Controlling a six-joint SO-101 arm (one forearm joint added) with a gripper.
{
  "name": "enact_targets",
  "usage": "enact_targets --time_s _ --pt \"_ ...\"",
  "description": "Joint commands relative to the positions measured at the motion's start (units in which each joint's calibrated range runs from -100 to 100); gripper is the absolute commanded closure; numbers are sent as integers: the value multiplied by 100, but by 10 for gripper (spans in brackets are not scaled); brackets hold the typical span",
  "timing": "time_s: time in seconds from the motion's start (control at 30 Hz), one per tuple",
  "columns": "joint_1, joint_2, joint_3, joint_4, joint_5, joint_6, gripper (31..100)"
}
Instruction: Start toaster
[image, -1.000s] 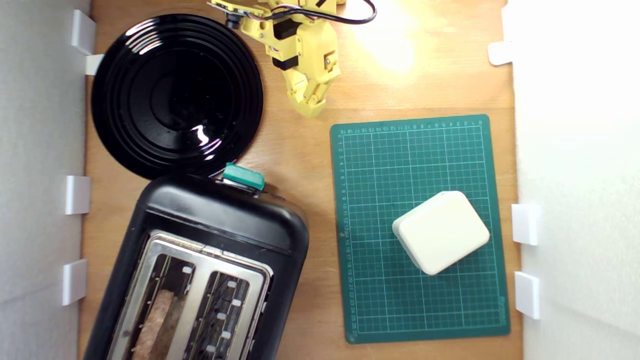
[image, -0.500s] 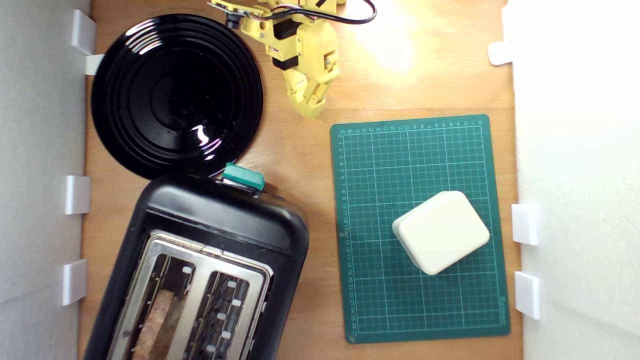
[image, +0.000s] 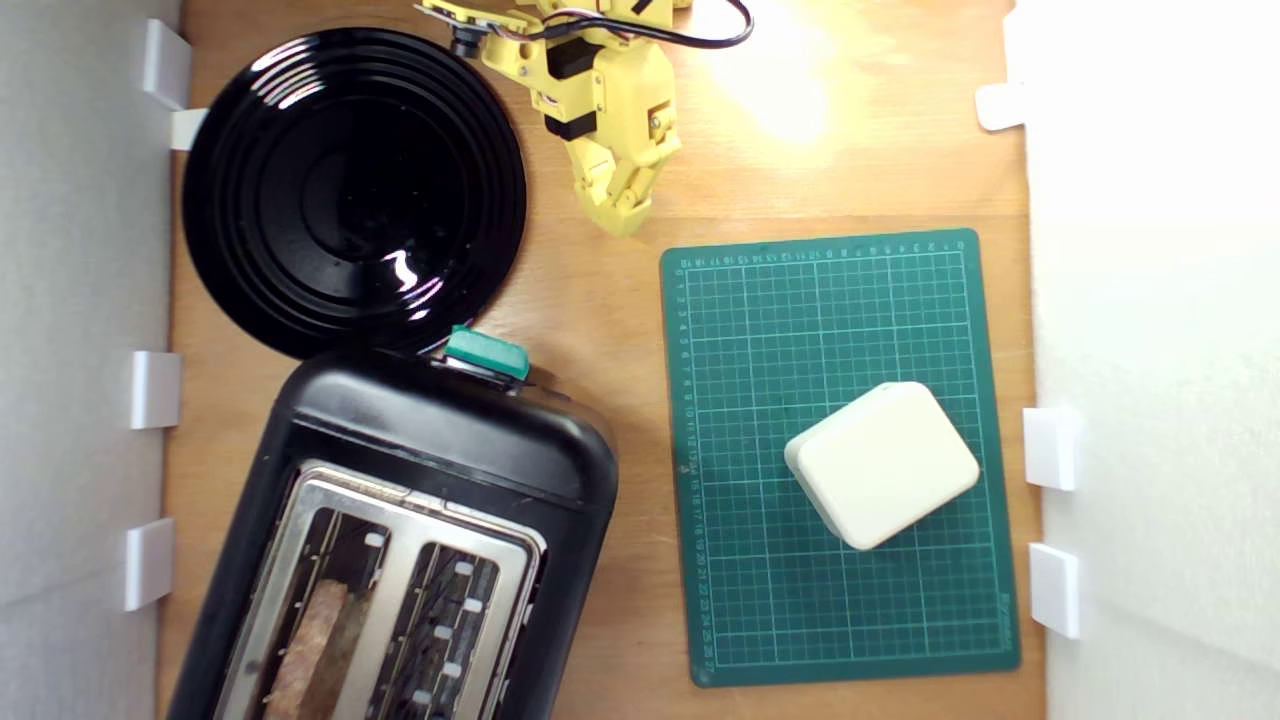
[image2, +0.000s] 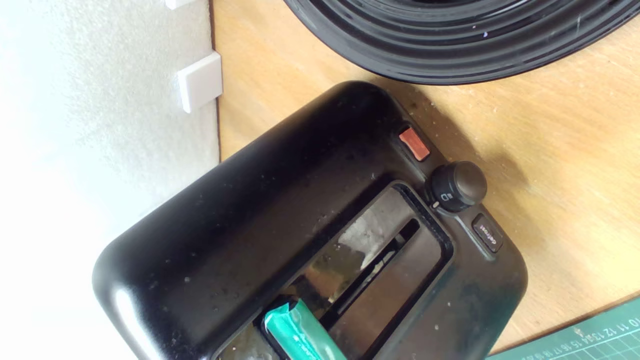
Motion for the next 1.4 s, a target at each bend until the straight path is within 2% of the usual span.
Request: enact_targets --time_s 0.0,0.1,0.23,0.53,0.7,1.07,1.23,1.37 --pt "-13 -75 29 66 74 -10 988" --pt "27 -75 29 66 74 -10 988" --pt "-21 -75 38 291 74 -10 988" --pt "-21 -75 38 216 74 21 987" --pt "-29 -50 -17 291 66 32 988" --pt "-37 1257 -2107 178 74 42 989" --pt "-29 2190 -3043 188 74 488 989" --pt "-5 2822 -3670 300 74 1138 989"
